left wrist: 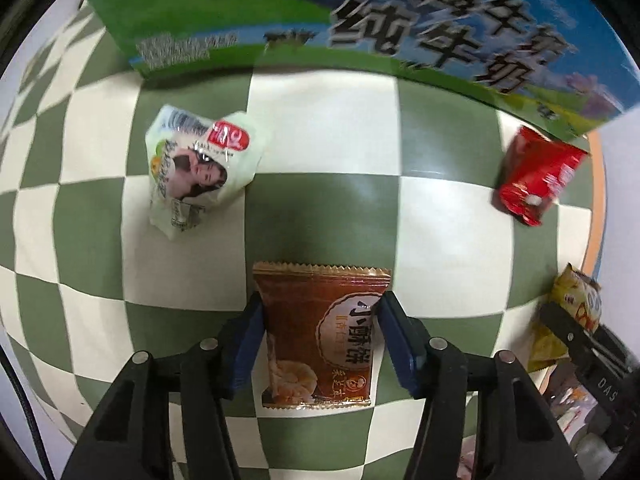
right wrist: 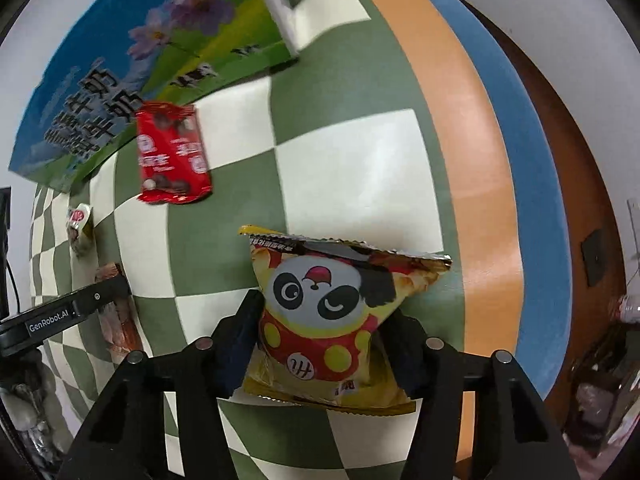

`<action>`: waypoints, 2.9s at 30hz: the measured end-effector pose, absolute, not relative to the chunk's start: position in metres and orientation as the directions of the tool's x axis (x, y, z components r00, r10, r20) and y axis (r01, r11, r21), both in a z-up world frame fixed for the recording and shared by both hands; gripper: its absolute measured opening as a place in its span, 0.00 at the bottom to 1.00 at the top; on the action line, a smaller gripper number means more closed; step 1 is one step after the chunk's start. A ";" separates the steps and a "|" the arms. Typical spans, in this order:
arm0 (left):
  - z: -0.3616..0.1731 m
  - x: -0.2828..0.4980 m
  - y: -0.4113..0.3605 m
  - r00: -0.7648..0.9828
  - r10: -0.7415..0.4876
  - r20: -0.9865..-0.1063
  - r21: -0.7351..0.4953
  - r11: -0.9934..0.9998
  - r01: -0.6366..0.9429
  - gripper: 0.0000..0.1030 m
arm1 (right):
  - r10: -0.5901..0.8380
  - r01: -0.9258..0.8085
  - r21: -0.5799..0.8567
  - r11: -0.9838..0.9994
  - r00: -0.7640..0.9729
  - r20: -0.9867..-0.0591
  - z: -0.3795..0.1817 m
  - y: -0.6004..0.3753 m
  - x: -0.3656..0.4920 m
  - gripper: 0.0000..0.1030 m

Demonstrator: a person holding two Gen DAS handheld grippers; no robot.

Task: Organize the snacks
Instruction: 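Carry both packets into the box, drop them in, and open both tools, then move both tools back toward the last snacks on the blanket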

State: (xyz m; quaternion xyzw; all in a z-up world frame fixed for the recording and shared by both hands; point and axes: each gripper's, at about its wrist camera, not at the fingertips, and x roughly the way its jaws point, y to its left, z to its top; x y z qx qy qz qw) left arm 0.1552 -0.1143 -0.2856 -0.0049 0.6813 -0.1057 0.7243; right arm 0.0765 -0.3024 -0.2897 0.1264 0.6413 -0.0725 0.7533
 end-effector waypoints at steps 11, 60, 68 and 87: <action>-0.151 0.179 -0.113 0.225 -0.322 -0.920 -0.277 0.938 0.207 0.52 | 0.195 0.177 0.256 0.950 0.303 -0.933 -0.207 -0.281 0.099 0.51; -0.168 0.345 -0.072 0.215 -0.067 -0.974 -0.042 0.992 0.117 0.82 | -0.001 0.055 0.012 0.998 0.226 -0.974 -0.188 -0.257 0.337 0.96; -0.144 0.316 -0.082 0.309 -0.080 -0.948 -0.038 0.990 0.138 0.82 | -0.061 0.052 -0.047 0.998 0.305 -0.950 -0.158 -0.258 0.305 0.96; -0.066 0.220 -0.067 0.513 -0.131 -0.848 -0.075 0.989 0.128 0.82 | -0.060 0.039 -0.047 0.998 0.510 -0.858 -0.067 -0.250 0.202 0.96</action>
